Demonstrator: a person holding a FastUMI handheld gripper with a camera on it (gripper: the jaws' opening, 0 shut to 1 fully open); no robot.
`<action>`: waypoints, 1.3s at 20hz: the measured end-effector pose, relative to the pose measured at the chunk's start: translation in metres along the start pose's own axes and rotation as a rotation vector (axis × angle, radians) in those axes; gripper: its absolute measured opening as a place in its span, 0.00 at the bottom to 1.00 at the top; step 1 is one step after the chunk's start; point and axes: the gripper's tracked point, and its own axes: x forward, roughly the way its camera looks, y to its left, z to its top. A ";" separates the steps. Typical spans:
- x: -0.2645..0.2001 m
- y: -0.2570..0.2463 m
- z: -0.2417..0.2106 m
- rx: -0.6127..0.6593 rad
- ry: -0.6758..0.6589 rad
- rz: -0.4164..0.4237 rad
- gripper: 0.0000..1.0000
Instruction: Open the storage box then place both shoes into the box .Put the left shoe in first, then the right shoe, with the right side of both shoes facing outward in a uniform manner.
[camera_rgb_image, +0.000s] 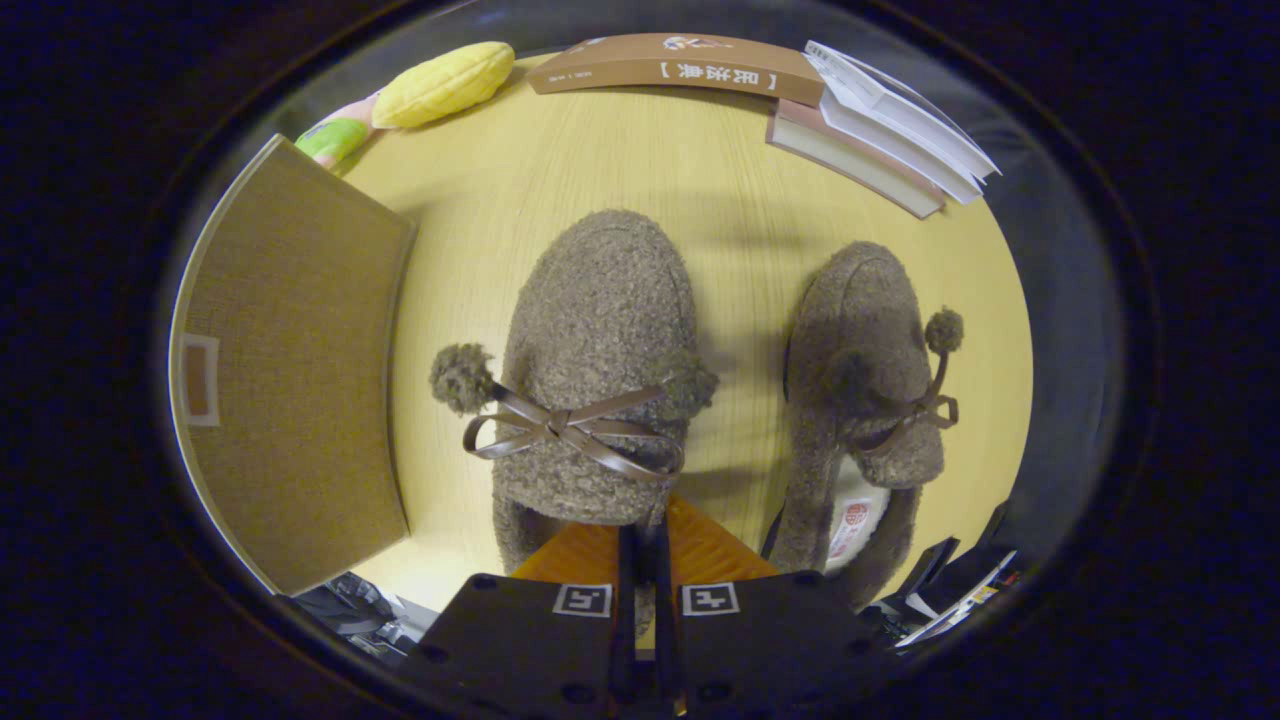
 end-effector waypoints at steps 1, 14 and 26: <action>-0.001 0.000 0.000 0.001 0.005 0.005 0.12; -0.074 -0.019 0.021 0.079 -0.125 -0.152 0.03; -0.228 0.063 0.040 -0.008 -0.220 -0.280 0.03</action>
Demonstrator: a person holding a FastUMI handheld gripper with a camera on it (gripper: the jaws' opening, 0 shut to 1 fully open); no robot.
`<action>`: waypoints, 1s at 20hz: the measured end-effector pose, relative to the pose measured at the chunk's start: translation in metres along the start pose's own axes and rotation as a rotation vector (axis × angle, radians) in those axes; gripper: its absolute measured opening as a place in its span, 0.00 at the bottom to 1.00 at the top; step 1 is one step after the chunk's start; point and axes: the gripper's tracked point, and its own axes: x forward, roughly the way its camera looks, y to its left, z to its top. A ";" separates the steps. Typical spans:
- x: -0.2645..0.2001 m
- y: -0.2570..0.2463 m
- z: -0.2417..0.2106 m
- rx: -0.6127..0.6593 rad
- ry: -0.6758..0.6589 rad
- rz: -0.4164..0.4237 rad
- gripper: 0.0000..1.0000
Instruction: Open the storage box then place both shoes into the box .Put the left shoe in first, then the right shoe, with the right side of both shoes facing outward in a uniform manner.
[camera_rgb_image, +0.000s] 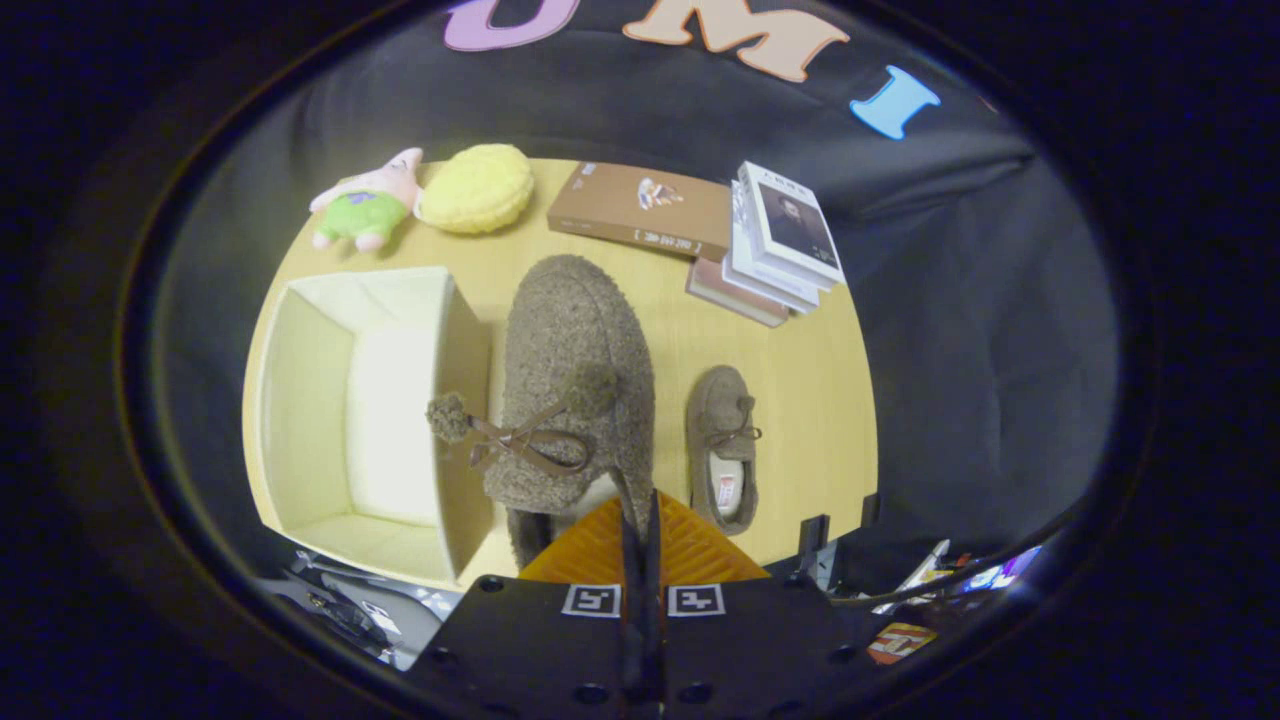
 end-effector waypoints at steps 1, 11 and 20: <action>-0.012 0.012 0.006 -0.012 -0.007 0.011 0.04; 0.006 0.162 0.008 -0.064 0.083 0.199 0.03; 0.084 0.251 -0.011 -0.085 0.196 0.287 0.04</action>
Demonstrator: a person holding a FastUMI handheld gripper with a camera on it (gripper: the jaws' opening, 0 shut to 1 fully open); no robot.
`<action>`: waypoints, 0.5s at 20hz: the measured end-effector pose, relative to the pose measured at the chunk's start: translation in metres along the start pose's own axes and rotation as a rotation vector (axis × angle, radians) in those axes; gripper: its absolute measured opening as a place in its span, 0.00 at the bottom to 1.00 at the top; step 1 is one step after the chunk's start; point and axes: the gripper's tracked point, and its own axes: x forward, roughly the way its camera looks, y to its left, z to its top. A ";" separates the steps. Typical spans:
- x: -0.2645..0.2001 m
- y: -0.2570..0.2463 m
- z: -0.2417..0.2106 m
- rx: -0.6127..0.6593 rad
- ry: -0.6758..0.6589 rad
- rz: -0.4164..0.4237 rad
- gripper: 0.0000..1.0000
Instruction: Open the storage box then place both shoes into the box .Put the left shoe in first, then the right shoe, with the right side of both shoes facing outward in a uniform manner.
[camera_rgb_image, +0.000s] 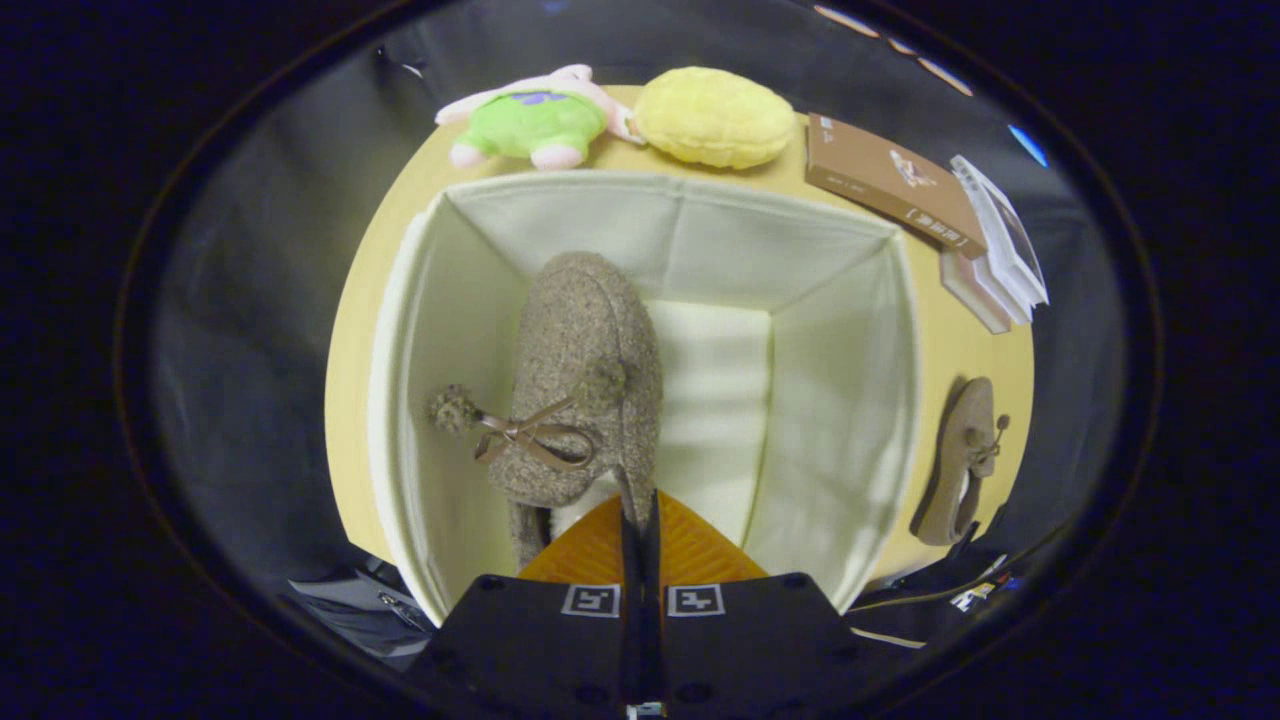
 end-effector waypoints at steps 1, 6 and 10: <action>0.007 0.003 -0.001 -0.012 0.008 0.003 0.04; 0.028 0.000 -0.011 -0.078 0.026 -0.044 0.17; 0.017 0.003 -0.015 -0.057 0.020 -0.005 0.66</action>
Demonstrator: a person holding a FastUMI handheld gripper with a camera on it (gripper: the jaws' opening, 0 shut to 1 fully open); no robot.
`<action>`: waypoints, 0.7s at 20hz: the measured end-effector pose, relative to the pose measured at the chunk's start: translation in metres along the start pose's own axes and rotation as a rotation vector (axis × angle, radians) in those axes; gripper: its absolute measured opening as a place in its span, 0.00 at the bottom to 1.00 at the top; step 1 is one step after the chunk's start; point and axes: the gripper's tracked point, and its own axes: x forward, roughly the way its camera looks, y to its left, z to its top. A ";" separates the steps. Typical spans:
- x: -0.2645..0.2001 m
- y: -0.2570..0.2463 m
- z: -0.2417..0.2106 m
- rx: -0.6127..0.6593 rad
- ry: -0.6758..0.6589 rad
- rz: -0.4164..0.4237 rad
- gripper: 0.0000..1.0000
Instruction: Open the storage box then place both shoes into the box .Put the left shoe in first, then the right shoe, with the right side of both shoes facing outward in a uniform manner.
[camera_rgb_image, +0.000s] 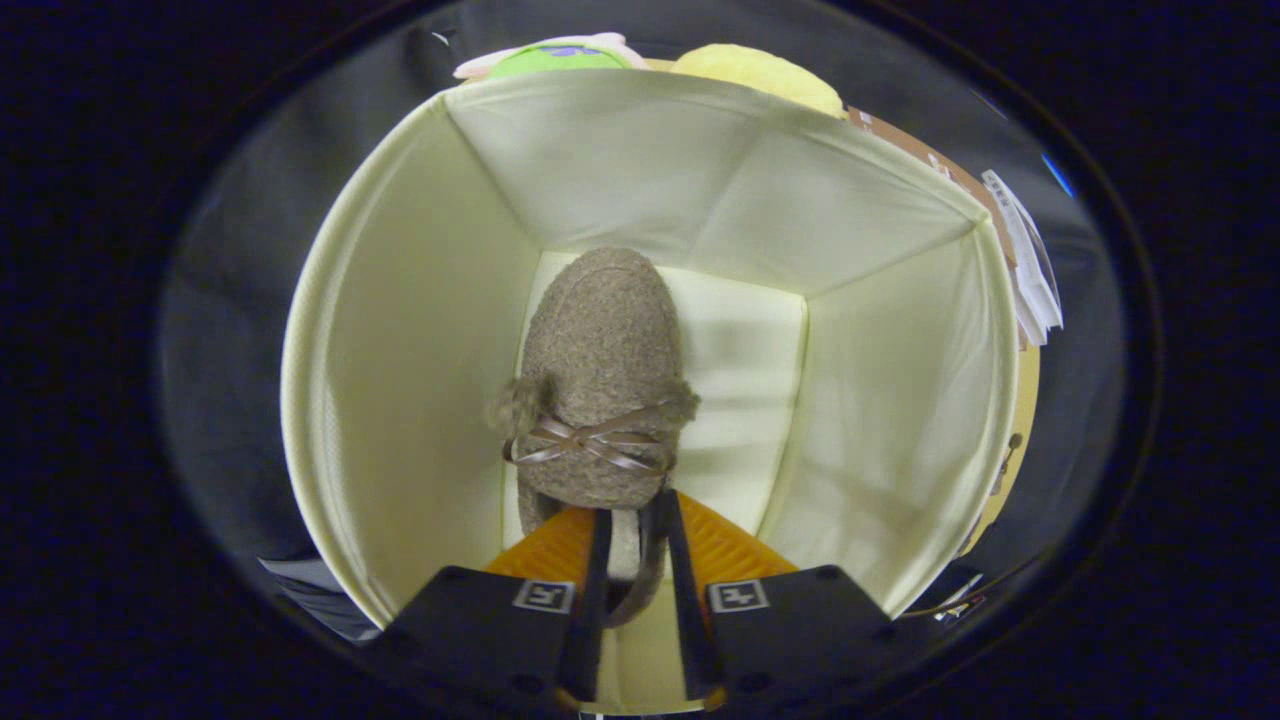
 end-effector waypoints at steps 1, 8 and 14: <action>-0.009 0.001 -0.002 0.007 -0.002 0.019 0.78; -0.069 -0.026 -0.030 0.079 -0.022 0.020 1.00; -0.116 -0.103 -0.050 0.140 -0.061 -0.089 1.00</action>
